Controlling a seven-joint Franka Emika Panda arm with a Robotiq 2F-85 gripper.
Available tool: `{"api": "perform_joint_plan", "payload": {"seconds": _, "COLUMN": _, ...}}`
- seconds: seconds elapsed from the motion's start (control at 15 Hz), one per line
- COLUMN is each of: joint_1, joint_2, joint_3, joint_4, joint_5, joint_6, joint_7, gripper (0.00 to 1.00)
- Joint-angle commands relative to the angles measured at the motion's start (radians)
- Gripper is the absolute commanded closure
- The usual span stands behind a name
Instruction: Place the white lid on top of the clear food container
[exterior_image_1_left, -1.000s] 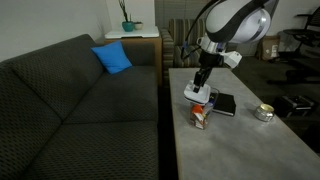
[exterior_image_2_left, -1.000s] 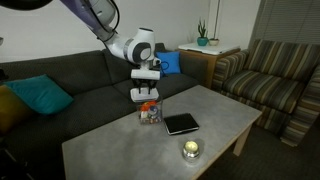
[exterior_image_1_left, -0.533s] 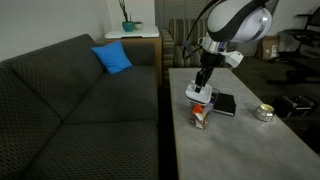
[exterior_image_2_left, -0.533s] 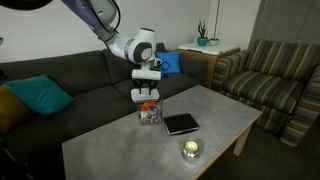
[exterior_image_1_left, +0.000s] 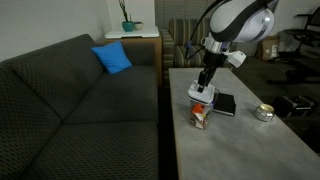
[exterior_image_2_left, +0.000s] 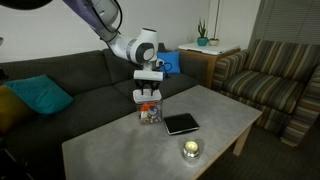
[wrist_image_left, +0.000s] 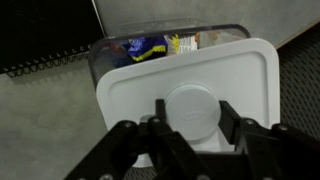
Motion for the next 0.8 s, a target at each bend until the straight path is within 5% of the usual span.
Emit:
{"api": "perform_joint_plan", "payload": {"seconds": 0.0, "joint_1": 0.000, "joint_2": -0.015, "joint_3": -0.025, "joint_4": -0.012, "joint_5": -0.008, "joint_6": -0.032, "joint_7": 0.024, "gripper": 0.71}}
{"api": "perform_joint_plan", "payload": {"seconds": 0.73, "joint_1": 0.043, "joint_2": -0.028, "joint_3": -0.090, "joint_4": -0.012, "joint_5": -0.022, "joint_6": -0.179, "joint_7": 0.173, "gripper": 0.71}}
